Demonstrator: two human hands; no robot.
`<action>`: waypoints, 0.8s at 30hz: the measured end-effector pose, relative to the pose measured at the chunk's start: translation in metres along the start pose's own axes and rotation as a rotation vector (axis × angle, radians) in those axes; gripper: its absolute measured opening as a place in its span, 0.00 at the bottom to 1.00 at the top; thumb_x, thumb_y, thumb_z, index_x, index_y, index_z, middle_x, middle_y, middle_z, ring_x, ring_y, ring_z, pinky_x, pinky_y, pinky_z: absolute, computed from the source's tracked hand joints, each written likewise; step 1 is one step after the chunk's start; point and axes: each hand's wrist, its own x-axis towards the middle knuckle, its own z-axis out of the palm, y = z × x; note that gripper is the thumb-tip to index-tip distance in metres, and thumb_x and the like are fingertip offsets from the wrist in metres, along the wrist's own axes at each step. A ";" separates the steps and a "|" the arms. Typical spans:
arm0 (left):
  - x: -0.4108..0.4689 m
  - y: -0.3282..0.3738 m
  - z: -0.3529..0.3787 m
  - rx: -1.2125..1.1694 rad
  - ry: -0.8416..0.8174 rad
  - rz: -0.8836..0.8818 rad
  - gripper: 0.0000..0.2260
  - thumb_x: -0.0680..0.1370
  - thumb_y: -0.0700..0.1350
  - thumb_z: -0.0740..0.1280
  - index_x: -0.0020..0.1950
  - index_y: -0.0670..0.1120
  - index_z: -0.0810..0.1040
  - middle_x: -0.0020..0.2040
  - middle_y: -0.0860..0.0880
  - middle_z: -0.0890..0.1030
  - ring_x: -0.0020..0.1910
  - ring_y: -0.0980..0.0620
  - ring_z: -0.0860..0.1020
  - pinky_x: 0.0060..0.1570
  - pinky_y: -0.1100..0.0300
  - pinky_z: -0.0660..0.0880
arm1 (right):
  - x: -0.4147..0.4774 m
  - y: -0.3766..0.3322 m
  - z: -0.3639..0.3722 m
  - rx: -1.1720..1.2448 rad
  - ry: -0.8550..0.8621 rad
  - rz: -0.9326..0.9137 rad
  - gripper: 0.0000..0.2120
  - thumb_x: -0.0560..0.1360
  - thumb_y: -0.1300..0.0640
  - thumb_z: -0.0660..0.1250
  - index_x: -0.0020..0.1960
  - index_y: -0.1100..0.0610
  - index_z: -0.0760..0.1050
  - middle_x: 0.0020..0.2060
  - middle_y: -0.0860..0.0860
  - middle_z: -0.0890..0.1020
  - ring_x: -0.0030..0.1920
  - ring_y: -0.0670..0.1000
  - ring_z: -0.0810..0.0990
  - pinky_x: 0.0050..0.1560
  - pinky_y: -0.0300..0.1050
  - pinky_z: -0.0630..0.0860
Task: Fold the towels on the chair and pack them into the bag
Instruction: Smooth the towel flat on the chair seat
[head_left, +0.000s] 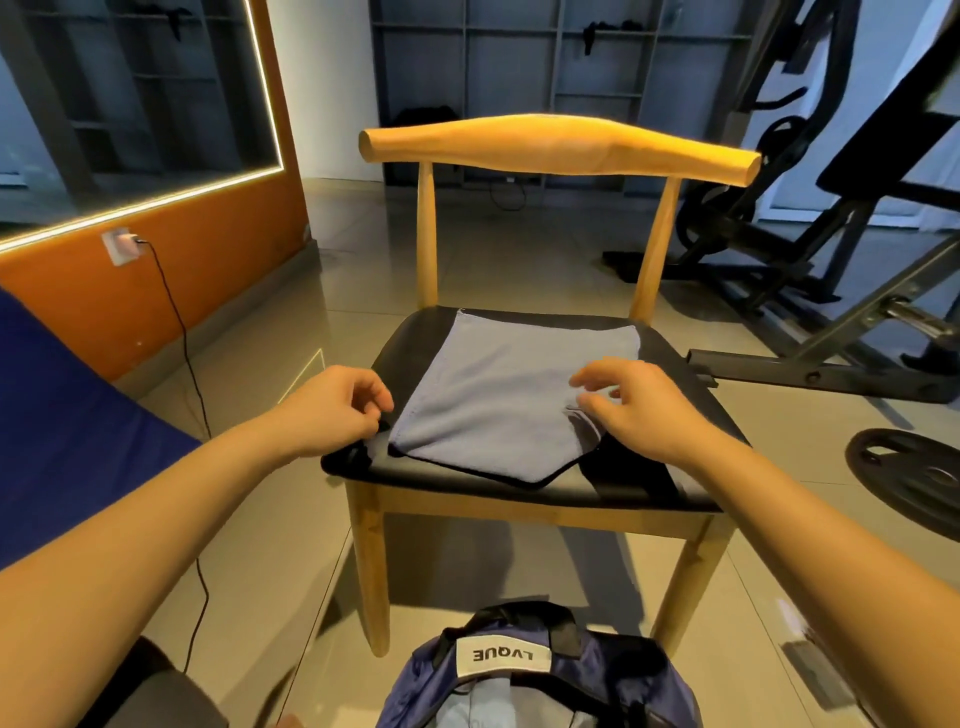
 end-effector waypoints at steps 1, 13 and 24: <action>-0.001 0.007 0.005 -0.001 0.074 0.036 0.09 0.77 0.35 0.68 0.47 0.50 0.81 0.40 0.50 0.83 0.39 0.55 0.82 0.44 0.56 0.83 | 0.002 0.004 -0.007 0.035 0.051 0.065 0.09 0.81 0.55 0.67 0.59 0.53 0.83 0.53 0.48 0.85 0.53 0.48 0.82 0.57 0.49 0.80; 0.014 0.142 0.131 0.373 0.209 0.533 0.17 0.75 0.59 0.70 0.54 0.48 0.76 0.49 0.49 0.77 0.51 0.47 0.75 0.46 0.53 0.65 | -0.012 0.028 -0.014 0.263 -0.006 0.476 0.09 0.81 0.61 0.66 0.45 0.57 0.83 0.44 0.55 0.85 0.48 0.57 0.83 0.47 0.51 0.82; 0.045 0.117 0.083 -0.576 0.050 -0.113 0.07 0.77 0.39 0.72 0.40 0.40 0.86 0.33 0.37 0.81 0.33 0.46 0.76 0.37 0.51 0.78 | -0.009 0.024 -0.017 0.332 -0.053 0.411 0.06 0.80 0.63 0.67 0.53 0.57 0.82 0.46 0.54 0.85 0.41 0.48 0.84 0.40 0.39 0.80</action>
